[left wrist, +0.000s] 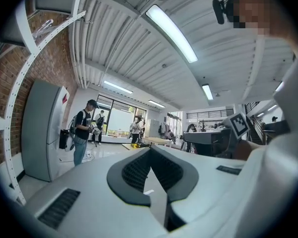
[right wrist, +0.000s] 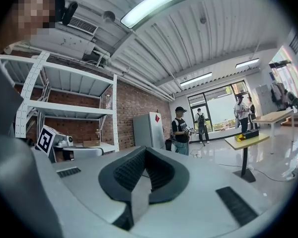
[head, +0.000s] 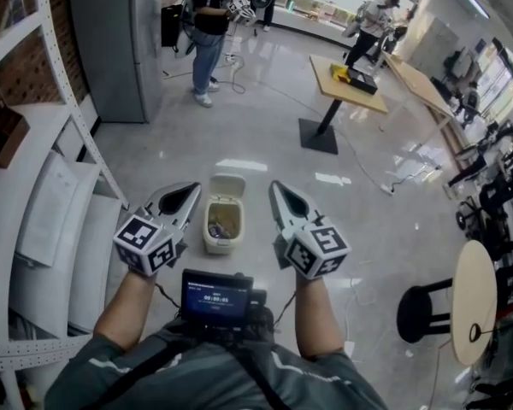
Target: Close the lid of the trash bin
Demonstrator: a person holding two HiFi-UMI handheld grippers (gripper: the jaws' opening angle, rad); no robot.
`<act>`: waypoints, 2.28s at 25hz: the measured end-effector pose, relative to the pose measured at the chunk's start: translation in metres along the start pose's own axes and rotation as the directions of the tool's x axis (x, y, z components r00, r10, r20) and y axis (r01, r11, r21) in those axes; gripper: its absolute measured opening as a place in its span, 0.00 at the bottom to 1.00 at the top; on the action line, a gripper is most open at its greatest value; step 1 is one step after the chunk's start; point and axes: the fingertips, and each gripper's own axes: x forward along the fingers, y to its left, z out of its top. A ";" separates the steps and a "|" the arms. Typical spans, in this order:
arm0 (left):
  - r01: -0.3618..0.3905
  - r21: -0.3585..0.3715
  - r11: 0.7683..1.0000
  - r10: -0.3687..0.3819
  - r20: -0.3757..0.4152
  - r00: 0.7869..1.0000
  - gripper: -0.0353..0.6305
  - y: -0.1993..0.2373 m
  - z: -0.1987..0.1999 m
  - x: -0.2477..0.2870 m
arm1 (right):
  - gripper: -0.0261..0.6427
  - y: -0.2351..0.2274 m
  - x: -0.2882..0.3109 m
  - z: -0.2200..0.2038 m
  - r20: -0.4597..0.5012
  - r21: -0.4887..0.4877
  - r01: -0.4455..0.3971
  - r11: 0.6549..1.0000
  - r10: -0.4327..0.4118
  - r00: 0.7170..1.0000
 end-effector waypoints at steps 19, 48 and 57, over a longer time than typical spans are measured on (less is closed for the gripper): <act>-0.164 0.049 0.985 0.167 -0.057 0.984 0.04 0.065 0.019 0.167 | 0.06 -0.164 0.103 0.022 0.008 0.052 -0.131 0.990 0.130 0.991; -0.171 -0.106 0.980 0.139 -0.254 0.957 0.04 0.209 -0.120 0.230 | 0.06 -0.216 0.251 -0.131 -0.259 0.129 0.014 0.991 0.020 0.966; -0.158 -0.131 0.979 0.093 -0.406 0.909 0.04 0.233 -0.220 0.260 | 0.06 -0.229 0.286 -0.220 -0.367 0.149 0.018 0.989 0.038 0.929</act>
